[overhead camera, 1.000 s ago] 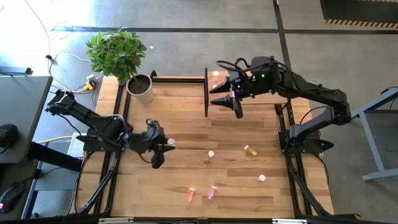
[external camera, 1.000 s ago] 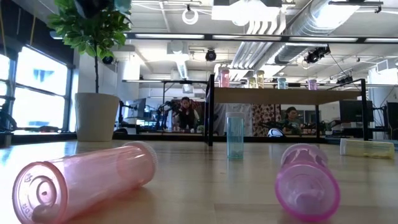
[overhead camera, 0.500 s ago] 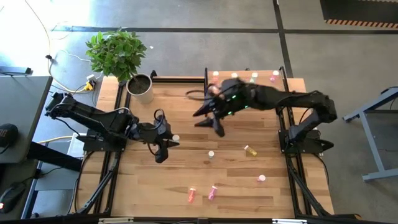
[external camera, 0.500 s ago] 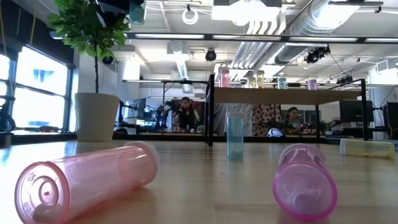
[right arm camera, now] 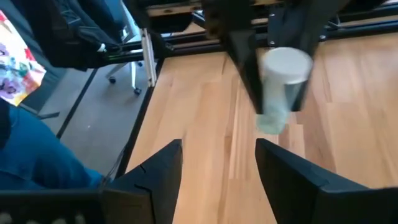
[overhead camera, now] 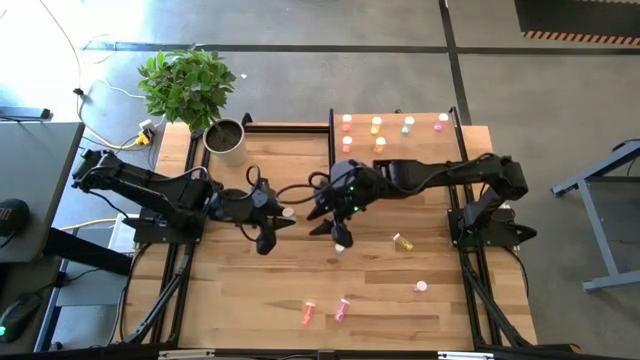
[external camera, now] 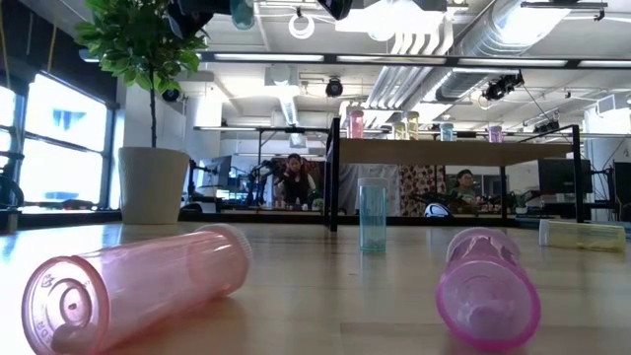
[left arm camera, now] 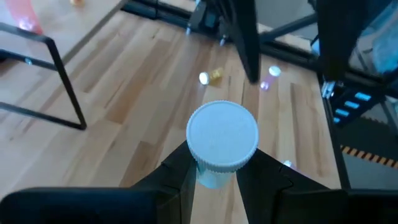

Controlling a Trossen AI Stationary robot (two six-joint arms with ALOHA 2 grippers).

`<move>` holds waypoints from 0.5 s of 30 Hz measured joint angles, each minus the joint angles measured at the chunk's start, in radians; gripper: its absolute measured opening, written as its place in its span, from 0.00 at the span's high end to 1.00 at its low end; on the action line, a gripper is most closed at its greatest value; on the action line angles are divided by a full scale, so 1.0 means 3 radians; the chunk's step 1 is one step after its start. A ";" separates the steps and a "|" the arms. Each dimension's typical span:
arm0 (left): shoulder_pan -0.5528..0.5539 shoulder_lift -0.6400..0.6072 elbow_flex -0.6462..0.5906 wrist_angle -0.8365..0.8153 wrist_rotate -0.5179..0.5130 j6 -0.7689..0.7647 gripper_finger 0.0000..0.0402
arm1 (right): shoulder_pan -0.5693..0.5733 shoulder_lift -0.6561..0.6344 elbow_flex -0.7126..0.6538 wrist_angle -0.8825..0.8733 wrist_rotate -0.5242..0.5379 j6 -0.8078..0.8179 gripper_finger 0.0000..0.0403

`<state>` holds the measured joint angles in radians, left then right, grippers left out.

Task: Pick and place medicine bottles onto shelf by color
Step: Put the left blue pill bottle on the shelf aligned with the other blue pill bottle

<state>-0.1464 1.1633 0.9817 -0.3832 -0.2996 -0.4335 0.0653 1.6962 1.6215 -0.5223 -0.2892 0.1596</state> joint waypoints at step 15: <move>0.0014 -0.0001 0.0000 0.0549 0.0015 0.0086 0.78 | 0.0061 0.0000 0.0000 0.0032 0.0259 0.0141 0.52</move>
<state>-0.1421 1.1629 0.9817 -0.2184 -0.2951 -0.4076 0.0837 1.6962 1.6215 -0.5125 -0.2115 0.2020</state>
